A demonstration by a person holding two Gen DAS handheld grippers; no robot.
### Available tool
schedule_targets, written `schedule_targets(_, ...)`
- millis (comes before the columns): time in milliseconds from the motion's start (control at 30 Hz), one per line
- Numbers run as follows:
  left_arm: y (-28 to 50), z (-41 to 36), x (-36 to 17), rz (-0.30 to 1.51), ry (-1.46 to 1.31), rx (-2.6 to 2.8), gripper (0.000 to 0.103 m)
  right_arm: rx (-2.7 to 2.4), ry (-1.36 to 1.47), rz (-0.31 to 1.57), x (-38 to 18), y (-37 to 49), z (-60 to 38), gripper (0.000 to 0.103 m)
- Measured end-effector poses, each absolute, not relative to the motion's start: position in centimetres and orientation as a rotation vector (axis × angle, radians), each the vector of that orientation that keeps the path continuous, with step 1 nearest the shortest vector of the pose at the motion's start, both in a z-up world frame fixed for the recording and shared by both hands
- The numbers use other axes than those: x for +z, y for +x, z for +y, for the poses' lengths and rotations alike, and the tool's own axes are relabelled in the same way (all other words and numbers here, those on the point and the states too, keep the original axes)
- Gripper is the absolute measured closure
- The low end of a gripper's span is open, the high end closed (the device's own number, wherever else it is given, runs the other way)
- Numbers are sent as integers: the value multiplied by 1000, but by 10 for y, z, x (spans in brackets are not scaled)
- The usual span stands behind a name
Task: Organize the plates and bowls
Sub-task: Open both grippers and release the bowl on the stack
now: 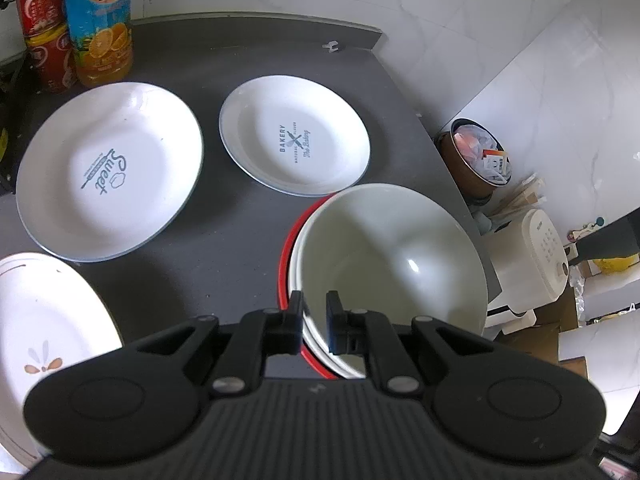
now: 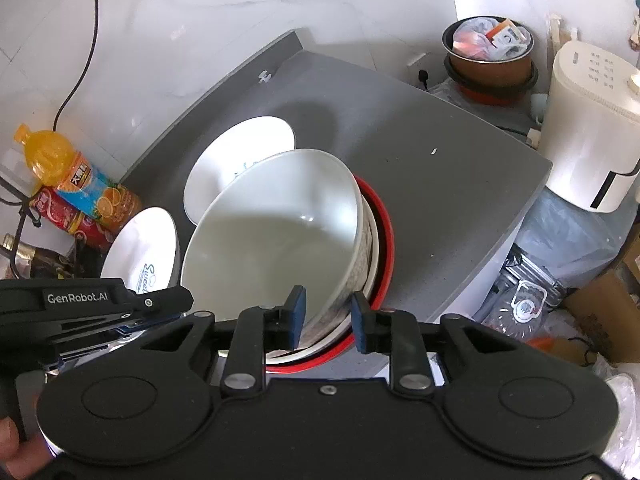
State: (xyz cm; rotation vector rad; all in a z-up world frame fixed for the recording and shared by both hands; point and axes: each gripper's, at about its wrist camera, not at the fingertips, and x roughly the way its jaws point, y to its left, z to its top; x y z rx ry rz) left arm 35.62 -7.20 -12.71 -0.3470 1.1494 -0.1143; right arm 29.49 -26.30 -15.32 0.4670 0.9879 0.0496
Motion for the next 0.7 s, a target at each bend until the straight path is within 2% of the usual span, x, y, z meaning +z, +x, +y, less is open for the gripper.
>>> schedule_targets(233, 360, -66, -128, 1147, -346, -81, 93, 46, 476, 950, -146, 291, -271, 77)
schedule_targets(300, 362, -65, -128, 1144, -349, -75, 93, 48, 470, 934, -145, 292, -273, 80)
schedule_targets(367, 363, -64, -129, 1145, -355, -71, 93, 41, 452, 940, -147, 294, -275, 88)
schedule_targets(700, 368, -72, -129, 1143, -354, -77, 93, 59, 465, 975, -152, 298, -280, 87)
